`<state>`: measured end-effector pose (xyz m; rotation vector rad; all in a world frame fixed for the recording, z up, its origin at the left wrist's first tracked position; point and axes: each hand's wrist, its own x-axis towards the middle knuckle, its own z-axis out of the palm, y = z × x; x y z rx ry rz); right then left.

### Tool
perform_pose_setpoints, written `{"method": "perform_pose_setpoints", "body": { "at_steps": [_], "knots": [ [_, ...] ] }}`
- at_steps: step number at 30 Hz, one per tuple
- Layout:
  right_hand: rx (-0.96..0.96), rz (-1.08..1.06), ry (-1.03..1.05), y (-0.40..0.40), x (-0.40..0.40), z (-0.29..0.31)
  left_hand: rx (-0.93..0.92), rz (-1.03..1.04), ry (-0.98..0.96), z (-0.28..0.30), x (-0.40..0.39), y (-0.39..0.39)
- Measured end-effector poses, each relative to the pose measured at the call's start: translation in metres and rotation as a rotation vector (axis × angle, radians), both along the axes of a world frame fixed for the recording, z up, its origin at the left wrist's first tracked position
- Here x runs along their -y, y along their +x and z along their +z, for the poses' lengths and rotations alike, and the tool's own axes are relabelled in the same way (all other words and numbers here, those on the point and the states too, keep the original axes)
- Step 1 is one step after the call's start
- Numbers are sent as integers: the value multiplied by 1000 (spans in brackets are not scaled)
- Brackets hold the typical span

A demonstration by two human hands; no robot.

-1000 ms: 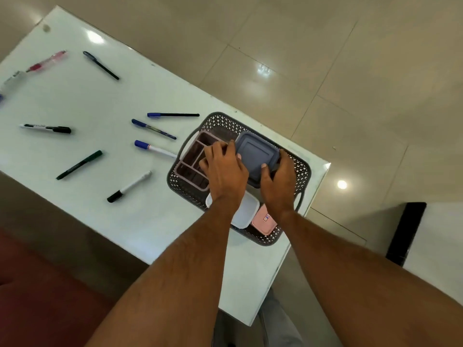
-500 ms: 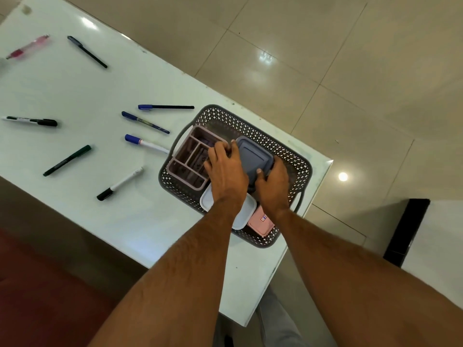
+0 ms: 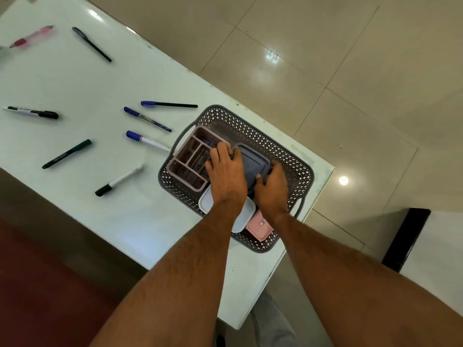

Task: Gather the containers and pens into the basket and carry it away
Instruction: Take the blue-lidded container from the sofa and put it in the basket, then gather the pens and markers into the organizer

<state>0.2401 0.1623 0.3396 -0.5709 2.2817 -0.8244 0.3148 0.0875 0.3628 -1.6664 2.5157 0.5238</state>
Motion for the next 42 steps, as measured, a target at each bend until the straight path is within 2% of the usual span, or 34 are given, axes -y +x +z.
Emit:
{"method": "perform_pose_setpoints", "body": {
  "at_steps": [12,14,18,25,33,37,42],
  "knots": [
    [-37,88,74,-7,-3,6,7,47,-14,-4,-15,-5],
    [-115,118,82,-10,-4,12,-21,69,-6,-1,-15,-7],
    [-395,245,75,-18,-4,25,-92,86,10,10,-13,-8],
    [-529,329,-115,-20,34,46,-212,162,-52,26,17,5],
    [-604,390,-293,39,111,60,-315,209,-91,40,79,58],
    [-572,435,-336,82,147,60,-308,211,-43,33,113,106],
    [-571,478,-312,131,189,52,-249,212,-115,12,154,169]
  ]
}}
